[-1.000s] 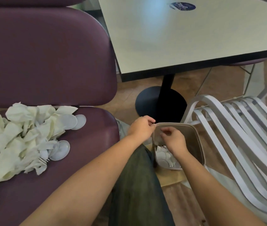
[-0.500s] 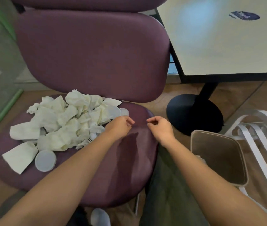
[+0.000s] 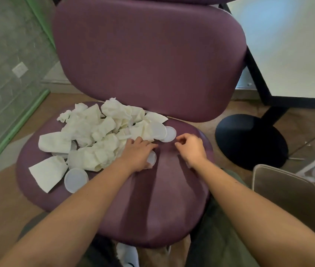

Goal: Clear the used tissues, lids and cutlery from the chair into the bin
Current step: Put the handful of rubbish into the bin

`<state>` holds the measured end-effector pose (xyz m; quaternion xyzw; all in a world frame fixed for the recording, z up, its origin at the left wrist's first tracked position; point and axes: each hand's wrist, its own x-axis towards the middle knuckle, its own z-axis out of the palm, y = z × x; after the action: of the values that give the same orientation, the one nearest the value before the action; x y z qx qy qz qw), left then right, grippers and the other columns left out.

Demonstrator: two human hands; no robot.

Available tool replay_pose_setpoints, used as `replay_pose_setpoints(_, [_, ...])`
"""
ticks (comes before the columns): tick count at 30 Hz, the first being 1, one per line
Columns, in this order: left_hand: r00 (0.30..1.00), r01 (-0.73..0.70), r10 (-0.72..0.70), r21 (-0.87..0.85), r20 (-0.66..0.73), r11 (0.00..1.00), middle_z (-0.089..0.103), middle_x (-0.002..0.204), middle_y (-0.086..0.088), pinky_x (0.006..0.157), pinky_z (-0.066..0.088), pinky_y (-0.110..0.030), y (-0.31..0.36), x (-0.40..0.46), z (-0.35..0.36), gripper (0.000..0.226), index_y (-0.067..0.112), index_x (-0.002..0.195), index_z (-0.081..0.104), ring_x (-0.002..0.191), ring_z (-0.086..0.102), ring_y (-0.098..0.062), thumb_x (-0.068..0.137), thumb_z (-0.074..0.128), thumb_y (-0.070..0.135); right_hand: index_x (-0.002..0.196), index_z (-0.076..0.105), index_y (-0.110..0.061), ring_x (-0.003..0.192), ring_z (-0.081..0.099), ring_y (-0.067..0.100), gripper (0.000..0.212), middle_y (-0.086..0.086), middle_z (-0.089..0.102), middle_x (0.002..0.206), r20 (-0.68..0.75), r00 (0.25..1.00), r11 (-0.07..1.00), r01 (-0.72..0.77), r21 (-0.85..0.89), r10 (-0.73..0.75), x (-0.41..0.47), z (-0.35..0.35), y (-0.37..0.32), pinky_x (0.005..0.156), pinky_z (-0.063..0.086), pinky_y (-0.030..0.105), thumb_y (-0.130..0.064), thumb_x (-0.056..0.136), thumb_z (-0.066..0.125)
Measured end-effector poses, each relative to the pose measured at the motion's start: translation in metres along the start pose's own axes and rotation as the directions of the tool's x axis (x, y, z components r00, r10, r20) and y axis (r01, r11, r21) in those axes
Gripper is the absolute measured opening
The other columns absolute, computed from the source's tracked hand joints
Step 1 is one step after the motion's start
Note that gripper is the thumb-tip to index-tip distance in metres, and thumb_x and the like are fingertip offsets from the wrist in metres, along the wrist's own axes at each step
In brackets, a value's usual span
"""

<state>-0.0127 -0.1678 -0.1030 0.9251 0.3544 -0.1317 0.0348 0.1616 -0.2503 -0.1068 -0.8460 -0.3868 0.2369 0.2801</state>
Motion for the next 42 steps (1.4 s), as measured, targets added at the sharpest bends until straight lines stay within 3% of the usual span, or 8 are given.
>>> replay_pose_setpoints(8, [1.000,-0.004,0.002,-0.052,-0.031,0.999,0.045,0.133,0.009,0.101,0.019,-0.038,-0.015,0.005,0.004,0.080,0.041,0.142,0.038,0.127,0.033,-0.016,0.071,0.068,0.063,0.140,0.047,-0.026,0.128,0.035,0.031,0.054,0.008,0.046,0.138,0.051,0.999,0.978,0.003,-0.210,0.008,0.035,0.013,-0.013,0.105,0.037,0.042,-0.040,0.089,0.059])
replay_pose_setpoints(14, [0.999,-0.010,0.005,-0.132,-0.035,0.991,0.044,0.124,0.012,0.103,0.016,-0.038,-0.018,0.009,0.003,0.065,0.044,0.125,0.053,0.124,0.031,-0.013,0.067,0.072,0.064,0.145,0.037,-0.031,0.131,0.028,0.030,0.088,0.008,0.032,0.142,0.174,0.983,0.935,-0.001,-0.354,0.067,0.052,0.026,-0.026,0.108,0.026,0.041,-0.066,0.070,0.066])
replay_pose_setpoints(22, [0.999,-0.019,0.010,-0.220,-0.040,0.975,0.052,0.115,0.020,0.096,0.018,-0.035,-0.023,0.009,-0.003,0.056,0.042,0.110,0.057,0.115,0.035,-0.010,0.062,0.073,0.064,0.134,0.036,-0.019,0.132,0.031,0.028,0.099,0.007,0.036,0.138,0.156,0.978,0.945,-0.087,-0.317,0.142,0.053,0.024,-0.035,0.108,0.030,0.040,-0.046,0.055,0.089])
replay_pose_setpoints(25, [1.000,-0.018,0.013,-0.233,-0.025,0.972,0.054,0.113,0.021,0.097,0.021,-0.037,-0.020,0.007,-0.006,0.053,0.041,0.108,0.058,0.113,0.037,-0.010,0.063,0.072,0.065,0.125,0.032,-0.018,0.123,0.046,0.030,0.091,0.008,0.050,0.126,0.224,0.952,0.958,-0.151,-0.244,0.207,0.044,0.019,-0.033,0.103,0.041,0.042,-0.032,0.057,0.091])
replay_pose_setpoints(29, [0.999,-0.033,0.024,-0.248,-0.041,0.968,0.056,0.110,0.021,0.098,0.020,-0.038,-0.012,0.002,-0.009,0.044,0.039,0.105,0.061,0.112,0.037,-0.010,0.068,0.070,0.063,0.123,0.030,-0.012,0.086,0.060,0.027,0.071,0.011,0.056,0.108,0.298,0.925,0.972,-0.226,-0.062,0.234,0.030,0.009,-0.025,0.082,0.052,0.038,-0.021,0.073,0.080])
replay_pose_setpoints(33, [0.997,-0.049,0.036,-0.229,-0.061,0.972,0.057,0.105,0.020,0.099,0.012,-0.039,-0.002,-0.003,-0.014,0.031,0.040,0.101,0.063,0.113,0.038,-0.010,0.075,0.069,0.057,0.115,0.039,-0.018,0.093,0.059,0.026,0.044,0.008,0.059,0.109,0.236,0.946,0.975,-0.220,-0.026,0.220,0.015,-0.004,-0.009,0.083,0.051,0.040,-0.013,0.083,0.069])
replay_pose_setpoints(38, [0.998,-0.057,0.046,-0.243,-0.053,0.968,0.060,0.090,0.022,0.103,0.002,-0.041,0.009,-0.007,-0.023,0.025,0.040,0.095,0.066,0.113,0.039,-0.005,0.076,0.071,0.055,0.114,0.050,-0.020,0.092,0.057,0.021,0.035,0.003,0.058,0.106,0.098,0.974,0.956,-0.221,0.194,0.206,-0.009,-0.022,0.011,0.068,0.047,0.030,-0.007,0.084,0.061])
replay_pose_setpoints(42, [0.998,-0.053,0.039,-0.343,-0.048,0.938,0.061,0.088,0.019,0.101,0.011,-0.035,0.026,-0.006,-0.029,0.018,0.037,0.093,0.065,0.105,0.049,-0.001,0.081,0.068,0.050,0.107,0.050,-0.021,0.101,0.061,0.025,0.032,0.005,0.060,0.109,0.053,0.975,0.908,-0.219,0.358,0.214,-0.027,-0.037,0.024,0.084,0.053,0.039,-0.006,0.082,0.066])
